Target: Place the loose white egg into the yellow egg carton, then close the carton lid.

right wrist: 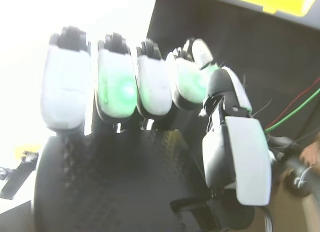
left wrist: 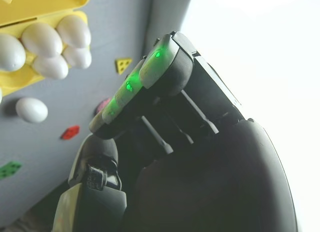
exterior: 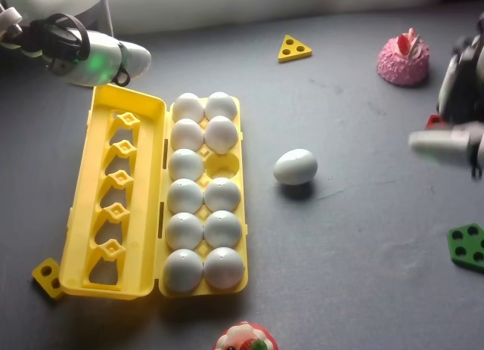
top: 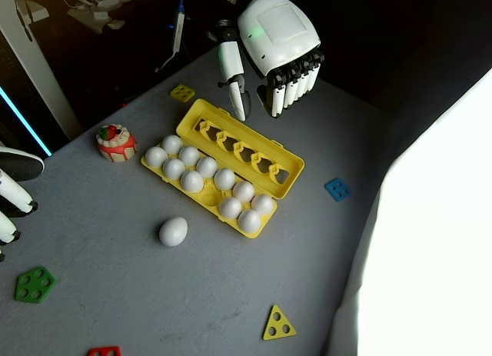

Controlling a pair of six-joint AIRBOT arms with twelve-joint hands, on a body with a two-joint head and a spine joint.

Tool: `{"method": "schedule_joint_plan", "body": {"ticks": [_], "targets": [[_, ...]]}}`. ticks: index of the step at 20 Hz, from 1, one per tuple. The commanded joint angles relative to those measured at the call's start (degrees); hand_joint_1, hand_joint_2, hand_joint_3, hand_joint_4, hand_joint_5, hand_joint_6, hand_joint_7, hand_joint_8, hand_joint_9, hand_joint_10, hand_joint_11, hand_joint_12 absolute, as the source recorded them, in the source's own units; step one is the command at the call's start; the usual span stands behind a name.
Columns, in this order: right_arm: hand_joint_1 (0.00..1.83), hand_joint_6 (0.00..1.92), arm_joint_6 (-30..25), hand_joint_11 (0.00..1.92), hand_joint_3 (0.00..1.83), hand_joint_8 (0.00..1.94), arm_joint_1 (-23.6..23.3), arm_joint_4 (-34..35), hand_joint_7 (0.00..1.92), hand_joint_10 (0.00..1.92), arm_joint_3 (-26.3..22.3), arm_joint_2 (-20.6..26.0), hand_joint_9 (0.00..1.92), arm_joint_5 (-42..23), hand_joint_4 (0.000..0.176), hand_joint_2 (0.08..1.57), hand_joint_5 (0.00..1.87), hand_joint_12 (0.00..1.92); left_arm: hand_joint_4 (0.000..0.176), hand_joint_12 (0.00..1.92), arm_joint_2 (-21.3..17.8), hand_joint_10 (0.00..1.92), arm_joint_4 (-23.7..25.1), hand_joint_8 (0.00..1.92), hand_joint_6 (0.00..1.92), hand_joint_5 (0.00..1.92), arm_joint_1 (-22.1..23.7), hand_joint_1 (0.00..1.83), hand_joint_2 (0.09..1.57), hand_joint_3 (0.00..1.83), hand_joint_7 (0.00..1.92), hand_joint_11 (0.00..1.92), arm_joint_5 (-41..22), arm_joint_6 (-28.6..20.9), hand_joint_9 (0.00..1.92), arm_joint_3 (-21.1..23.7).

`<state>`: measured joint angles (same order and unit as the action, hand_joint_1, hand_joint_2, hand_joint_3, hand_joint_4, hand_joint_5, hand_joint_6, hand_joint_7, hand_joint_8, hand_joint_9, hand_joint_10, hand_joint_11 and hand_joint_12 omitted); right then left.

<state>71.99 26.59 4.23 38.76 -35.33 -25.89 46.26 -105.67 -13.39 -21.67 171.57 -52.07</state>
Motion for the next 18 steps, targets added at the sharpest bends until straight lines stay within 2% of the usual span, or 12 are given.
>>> {"method": "schedule_joint_plan", "body": {"ticks": [1, 2, 4, 5, 7, 9, 12, 13, 14, 15, 16, 18], "targets": [[0.17, 0.28, 0.4, 0.0, 0.23, 0.11, -1.3, -0.7, 0.13, 0.36, -0.6, 0.3, 0.02, -5.8, 0.0, 1.17, 0.06, 0.6, 0.012, 1.06, 0.0, 0.22, 2.2, 0.06, 0.1, 0.15, 0.6, 0.2, 1.31, 0.19, 0.24, 0.0, 0.9, 0.2, 0.23, 0.1], [0.17, 0.28, -0.5, 0.0, 0.23, 0.11, -1.5, -0.7, 0.13, 0.36, -1.1, 0.3, 0.02, -7.2, 0.0, 1.17, 0.06, 0.6, 0.012, 1.06, -0.1, 0.22, 2.2, 0.06, 0.1, 0.15, 0.5, 0.2, 1.31, 0.19, 0.24, 0.0, 0.9, 0.2, 0.23, 0.2], [0.14, 0.08, -2.1, 0.0, 0.0, 0.0, -1.5, 1.6, 0.15, 0.22, -0.9, 0.4, 0.05, -8.6, 0.0, 1.29, 0.13, 0.47, 0.017, 1.06, -0.1, 0.05, 2.2, 0.0, 0.01, 0.21, 0.4, 0.18, 1.39, 0.01, 0.27, 0.0, 0.9, 0.2, 0.31, 0.2], [0.13, 0.06, -2.6, 0.0, 0.0, 0.0, -1.3, 2.1, 0.15, 0.21, -0.7, 0.5, 0.05, -8.6, 0.0, 1.29, 0.13, 0.43, 0.014, 1.05, -0.1, 0.04, 2.2, 0.01, 0.01, 0.21, 0.4, 0.2, 1.39, 0.01, 0.29, 0.0, 0.9, 0.2, 0.32, 0.3], [0.18, 0.05, -3.9, 0.0, 0.0, 0.01, -1.1, 2.9, 0.18, 0.19, -0.3, 0.6, 0.09, -8.7, 0.0, 1.27, 0.17, 0.56, 0.014, 1.0, -0.1, 0.02, 2.2, 0.0, 0.0, 0.2, 0.6, 0.2, 1.39, 0.0, 0.26, 0.0, 0.6, 0.2, 0.3, 0.6], [0.16, 0.03, -3.9, 0.0, 0.0, 0.0, -1.1, 3.8, 0.17, 0.17, -0.2, 1.0, 0.1, -8.7, 0.0, 1.26, 0.17, 0.54, 0.016, 0.98, -0.1, 0.01, 2.2, 0.0, 0.0, 0.2, 0.6, 0.19, 1.38, 0.0, 0.25, 0.0, 0.6, 0.2, 0.29, 1.2], [0.17, 0.01, -3.9, 0.0, 0.0, 0.0, -1.1, 8.5, 0.16, 0.14, 0.4, 0.8, 0.13, -9.3, 0.0, 1.23, 0.16, 0.69, 0.032, 0.86, -0.2, 0.0, 2.2, 0.0, 0.0, 0.16, 0.2, 0.24, 1.36, 0.0, 0.2, 0.0, 0.7, 0.2, 0.23, 1.1], [0.17, 0.0, -3.9, 0.0, 0.0, 0.0, -1.2, 10.1, 0.12, 0.13, 0.7, 0.3, 0.11, -9.5, 0.0, 1.22, 0.13, 0.7, 0.035, 0.84, -0.2, 0.0, 2.2, 0.0, 0.0, 0.16, 0.1, 0.25, 1.35, 0.0, 0.2, 0.0, 0.9, 0.2, 0.23, 1.0], [0.2, 0.0, -4.1, 0.0, 0.0, 0.0, -1.3, 11.8, 0.08, 0.11, 1.2, -0.2, 0.07, -9.3, 0.0, 1.18, 0.1, 0.58, 0.043, 0.82, -0.2, 0.01, 2.2, 0.0, 0.0, 0.17, 0.1, 0.27, 1.33, 0.0, 0.21, 0.0, 1.1, 0.2, 0.25, 0.9], [0.22, 0.0, -7.5, 0.0, 0.0, 0.0, -1.6, 12.2, 0.07, 0.11, 2.3, -1.0, 0.08, -8.8, 0.0, 1.15, 0.08, 0.6, 0.046, 0.81, -0.2, 0.01, 2.2, 0.0, 0.0, 0.17, 0.1, 0.28, 1.32, 0.0, 0.21, 0.0, 1.2, 0.2, 0.26, 0.7], [0.34, 0.0, -9.1, 0.0, 0.0, 0.0, -2.7, 12.6, 0.08, 0.11, 3.6, -2.5, 0.1, -5.4, 0.0, 1.08, 0.06, 0.68, 0.048, 0.77, -0.2, 0.0, 2.2, 0.0, 0.0, 0.16, 0.1, 0.3, 1.3, 0.0, 0.2, 0.0, 1.3, 0.2, 0.24, 0.4], [0.56, 0.0, -8.1, 0.0, 0.0, 0.0, -3.5, 12.7, 0.04, 0.09, 5.0, -4.8, 0.07, -3.2, 0.0, 1.03, 0.0, 0.59, 0.05, 0.71, -0.2, 0.0, 2.2, 0.0, 0.0, 0.16, 0.2, 0.38, 1.27, 0.0, 0.2, 0.0, 1.3, 0.2, 0.24, 0.1]]}}
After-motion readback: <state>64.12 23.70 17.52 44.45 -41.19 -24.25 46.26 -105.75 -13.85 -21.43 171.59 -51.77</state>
